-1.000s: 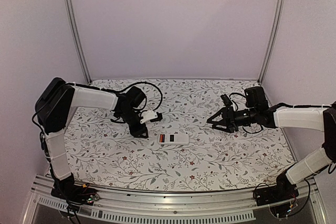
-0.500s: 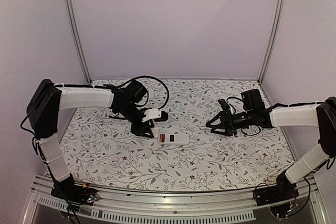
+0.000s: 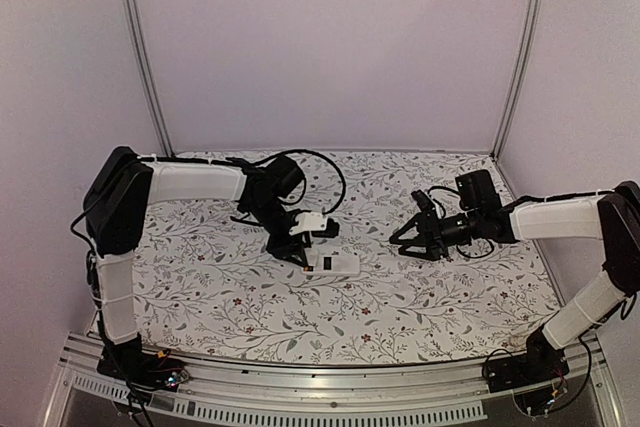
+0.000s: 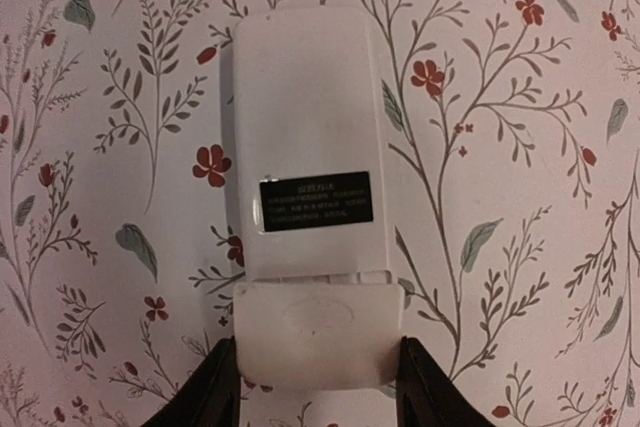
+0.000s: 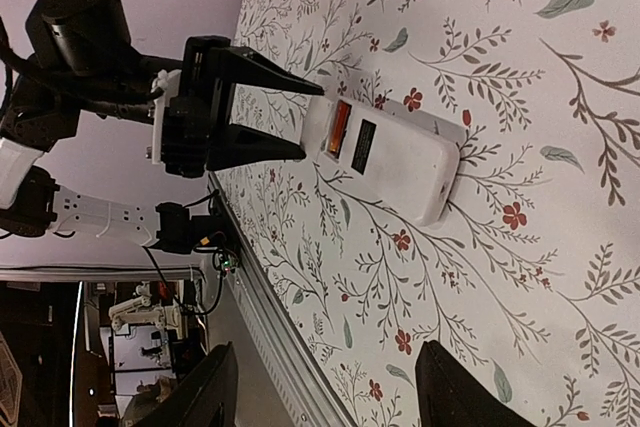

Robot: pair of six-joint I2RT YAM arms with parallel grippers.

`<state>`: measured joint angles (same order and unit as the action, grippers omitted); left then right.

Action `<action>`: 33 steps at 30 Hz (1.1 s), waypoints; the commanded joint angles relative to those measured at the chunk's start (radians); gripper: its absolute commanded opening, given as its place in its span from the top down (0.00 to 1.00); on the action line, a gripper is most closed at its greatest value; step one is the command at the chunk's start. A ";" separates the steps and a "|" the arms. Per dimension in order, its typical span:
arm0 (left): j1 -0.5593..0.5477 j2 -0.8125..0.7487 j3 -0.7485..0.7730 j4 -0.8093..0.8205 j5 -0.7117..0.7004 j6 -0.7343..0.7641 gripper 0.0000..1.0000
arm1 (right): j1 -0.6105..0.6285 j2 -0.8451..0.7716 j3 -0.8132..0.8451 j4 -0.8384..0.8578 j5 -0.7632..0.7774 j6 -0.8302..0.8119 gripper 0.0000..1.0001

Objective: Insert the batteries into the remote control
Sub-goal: Load the battery cover onto the remote control without the battery cover.

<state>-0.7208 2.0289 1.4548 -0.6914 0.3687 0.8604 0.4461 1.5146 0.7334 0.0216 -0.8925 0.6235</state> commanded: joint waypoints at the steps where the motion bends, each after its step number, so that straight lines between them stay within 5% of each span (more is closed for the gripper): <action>1: -0.014 0.034 0.027 -0.044 0.008 0.016 0.59 | 0.007 0.023 0.029 -0.006 -0.010 -0.016 0.39; 33: -0.025 0.069 0.038 0.006 -0.043 -0.077 0.52 | 0.009 0.035 0.026 -0.007 -0.016 -0.024 0.40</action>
<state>-0.7254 2.0796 1.4681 -0.6930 0.3103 0.7959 0.4469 1.5398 0.7464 0.0212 -0.9005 0.6121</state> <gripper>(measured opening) 0.481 0.605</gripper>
